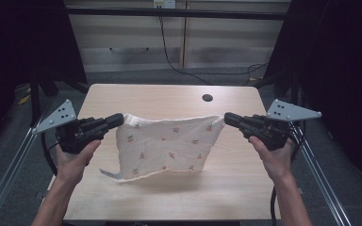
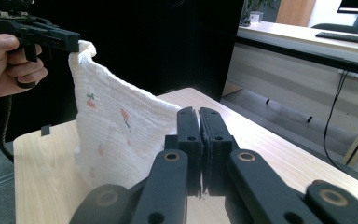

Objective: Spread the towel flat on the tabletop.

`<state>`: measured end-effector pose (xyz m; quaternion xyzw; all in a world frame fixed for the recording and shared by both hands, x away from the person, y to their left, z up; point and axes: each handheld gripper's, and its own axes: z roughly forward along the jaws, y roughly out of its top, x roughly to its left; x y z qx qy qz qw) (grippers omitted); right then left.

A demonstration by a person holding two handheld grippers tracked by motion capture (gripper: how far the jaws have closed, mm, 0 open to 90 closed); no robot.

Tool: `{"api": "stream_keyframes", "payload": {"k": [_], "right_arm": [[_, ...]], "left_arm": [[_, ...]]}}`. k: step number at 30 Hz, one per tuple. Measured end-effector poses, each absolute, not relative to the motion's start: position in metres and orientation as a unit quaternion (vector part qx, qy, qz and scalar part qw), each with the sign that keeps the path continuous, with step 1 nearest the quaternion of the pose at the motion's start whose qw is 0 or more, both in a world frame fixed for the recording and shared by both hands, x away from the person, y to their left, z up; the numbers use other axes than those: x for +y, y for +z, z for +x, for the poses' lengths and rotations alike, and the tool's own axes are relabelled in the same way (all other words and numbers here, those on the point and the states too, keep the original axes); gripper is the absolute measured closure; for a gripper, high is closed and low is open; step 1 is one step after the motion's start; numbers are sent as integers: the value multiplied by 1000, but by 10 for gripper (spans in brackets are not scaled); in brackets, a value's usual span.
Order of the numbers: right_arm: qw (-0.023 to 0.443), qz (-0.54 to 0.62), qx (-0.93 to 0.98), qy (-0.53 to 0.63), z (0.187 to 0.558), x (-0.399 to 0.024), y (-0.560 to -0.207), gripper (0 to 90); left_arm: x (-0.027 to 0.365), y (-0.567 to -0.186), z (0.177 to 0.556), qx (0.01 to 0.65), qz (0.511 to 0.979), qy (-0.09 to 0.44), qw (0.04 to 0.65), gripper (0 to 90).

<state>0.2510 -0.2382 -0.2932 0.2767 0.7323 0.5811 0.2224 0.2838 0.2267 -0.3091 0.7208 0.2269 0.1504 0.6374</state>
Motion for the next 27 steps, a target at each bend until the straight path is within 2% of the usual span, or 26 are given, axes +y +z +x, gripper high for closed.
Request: {"api": "stream_keyframes", "payload": {"k": [8, 17, 27], "right_arm": [[233, 279, 724, 587, 239, -247, -293, 880], [209, 332, 734, 554, 269, -254, -340, 880], [187, 364, 743, 530, 299, -251, -377, 880]], "left_arm": [[222, -317, 283, 234, 725, 138, 632, 884], [219, -373, 325, 301, 730, 102, 605, 885], [214, -402, 350, 332, 732, 93, 587, 885]]}}
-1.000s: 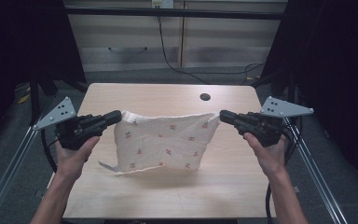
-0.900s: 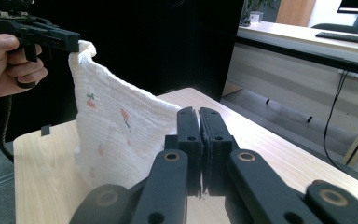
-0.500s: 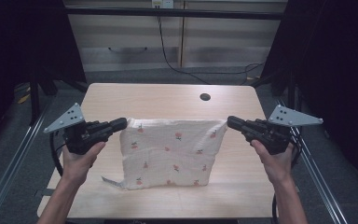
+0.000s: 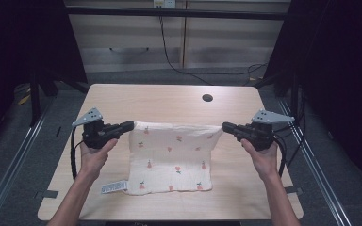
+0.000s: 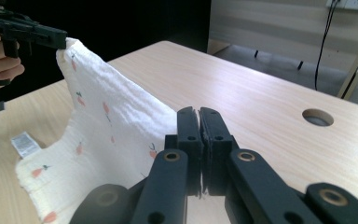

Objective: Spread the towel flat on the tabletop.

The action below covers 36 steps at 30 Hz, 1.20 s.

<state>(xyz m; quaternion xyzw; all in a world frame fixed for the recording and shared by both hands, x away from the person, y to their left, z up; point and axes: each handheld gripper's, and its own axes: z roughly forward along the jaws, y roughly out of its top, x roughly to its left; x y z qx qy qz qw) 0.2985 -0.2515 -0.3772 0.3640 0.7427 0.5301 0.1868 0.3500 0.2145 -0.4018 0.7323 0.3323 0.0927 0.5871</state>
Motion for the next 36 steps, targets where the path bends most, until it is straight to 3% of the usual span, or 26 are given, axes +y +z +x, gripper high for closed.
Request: {"api": "stream_keyframes", "payload": {"k": [27, 30, 31, 36], "right_arm": [[149, 426, 752, 480, 367, -247, -442, 868], [151, 436, 748, 477, 374, -248, -445, 819], [156, 446, 749, 465, 379, -247, -448, 748], [163, 454, 752, 450, 382, -245, -449, 666]], "left_arm": [[206, -459, 405, 386, 749, 87, 531, 876], [210, -462, 409, 398, 743, 87, 530, 831], [212, -463, 409, 400, 743, 85, 529, 815], [214, -463, 404, 394, 748, 84, 527, 780]]}}
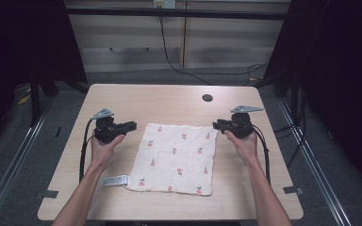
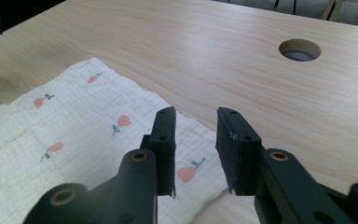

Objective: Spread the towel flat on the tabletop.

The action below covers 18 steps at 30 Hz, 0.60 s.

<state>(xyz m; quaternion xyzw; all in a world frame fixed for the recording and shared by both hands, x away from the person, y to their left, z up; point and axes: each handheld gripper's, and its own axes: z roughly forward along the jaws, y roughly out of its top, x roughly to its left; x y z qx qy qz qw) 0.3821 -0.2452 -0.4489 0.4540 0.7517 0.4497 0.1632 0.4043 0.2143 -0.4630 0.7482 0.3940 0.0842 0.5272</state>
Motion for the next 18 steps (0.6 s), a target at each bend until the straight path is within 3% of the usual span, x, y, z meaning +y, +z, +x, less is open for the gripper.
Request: {"api": "stream_keyframes", "payload": {"k": [7, 13, 18], "right_arm": [[154, 435, 765, 449, 365, -240, -438, 583], [134, 402, 786, 450, 334, -228, -438, 581], [92, 400, 792, 452, 311, -222, -459, 610]], "left_arm": [[220, -453, 386, 360, 773, 76, 517, 734], [226, -454, 352, 322, 804, 63, 496, 736], [221, -467, 331, 282, 841, 48, 459, 787]]}}
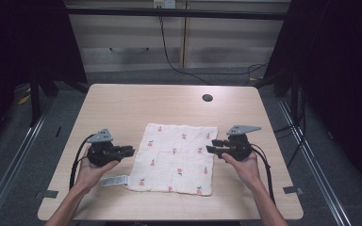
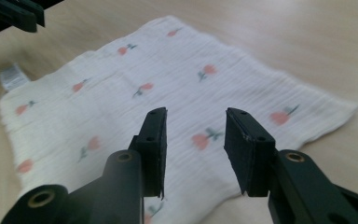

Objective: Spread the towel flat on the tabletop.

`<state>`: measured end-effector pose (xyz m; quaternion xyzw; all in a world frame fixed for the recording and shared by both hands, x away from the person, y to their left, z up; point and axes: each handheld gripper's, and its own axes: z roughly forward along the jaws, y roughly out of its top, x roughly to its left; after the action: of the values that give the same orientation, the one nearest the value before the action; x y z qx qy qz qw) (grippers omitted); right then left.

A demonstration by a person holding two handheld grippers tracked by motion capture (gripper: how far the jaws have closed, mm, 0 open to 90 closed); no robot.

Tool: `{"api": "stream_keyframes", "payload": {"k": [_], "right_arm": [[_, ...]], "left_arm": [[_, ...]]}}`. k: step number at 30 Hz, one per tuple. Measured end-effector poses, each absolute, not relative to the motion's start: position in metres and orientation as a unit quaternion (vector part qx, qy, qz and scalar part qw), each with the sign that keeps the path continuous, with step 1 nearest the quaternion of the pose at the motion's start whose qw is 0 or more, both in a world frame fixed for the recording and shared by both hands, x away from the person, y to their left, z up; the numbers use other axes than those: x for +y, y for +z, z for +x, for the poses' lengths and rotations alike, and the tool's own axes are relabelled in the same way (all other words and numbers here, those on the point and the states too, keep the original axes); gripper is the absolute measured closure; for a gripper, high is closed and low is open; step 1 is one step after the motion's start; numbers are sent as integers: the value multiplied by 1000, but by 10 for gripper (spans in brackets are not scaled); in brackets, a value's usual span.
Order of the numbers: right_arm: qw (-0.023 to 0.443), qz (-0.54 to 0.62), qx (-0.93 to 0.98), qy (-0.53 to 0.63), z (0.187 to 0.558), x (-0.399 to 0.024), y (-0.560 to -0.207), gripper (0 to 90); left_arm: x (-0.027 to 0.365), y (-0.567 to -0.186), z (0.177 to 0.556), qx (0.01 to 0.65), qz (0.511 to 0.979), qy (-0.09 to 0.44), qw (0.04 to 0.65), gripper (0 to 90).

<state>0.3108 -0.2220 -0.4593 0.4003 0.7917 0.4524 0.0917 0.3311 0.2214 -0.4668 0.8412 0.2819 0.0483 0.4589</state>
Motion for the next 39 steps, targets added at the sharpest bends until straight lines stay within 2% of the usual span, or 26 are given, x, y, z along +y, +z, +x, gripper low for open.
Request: {"api": "stream_keyframes", "payload": {"k": [1, 3, 5, 13, 16, 20, 24, 39], "right_arm": [[86, 397, 796, 450, 307, -221, -463, 619], [77, 388, 810, 433, 297, -215, -473, 642], [74, 383, 825, 409, 288, -211, -481, 674], [63, 388, 827, 402, 281, -211, -495, 672], [66, 381, 838, 385, 281, -206, -499, 673], [76, 379, 839, 382, 282, -204, -502, 808], [73, 385, 834, 388, 285, -207, -504, 872], [59, 376, 840, 387, 275, -212, -503, 893]], "left_arm": [[221, -470, 329, 282, 844, 52, 453, 796], [219, -478, 329, 286, 840, 28, 459, 835], [210, -487, 329, 282, 853, 21, 438, 874], [202, -503, 342, 301, 855, 22, 421, 833], [196, -505, 340, 288, 865, 30, 409, 834], [195, -504, 334, 286, 870, 36, 401, 897], [200, -503, 328, 294, 868, 35, 400, 900], [205, -501, 295, 299, 869, 21, 394, 900]]}}
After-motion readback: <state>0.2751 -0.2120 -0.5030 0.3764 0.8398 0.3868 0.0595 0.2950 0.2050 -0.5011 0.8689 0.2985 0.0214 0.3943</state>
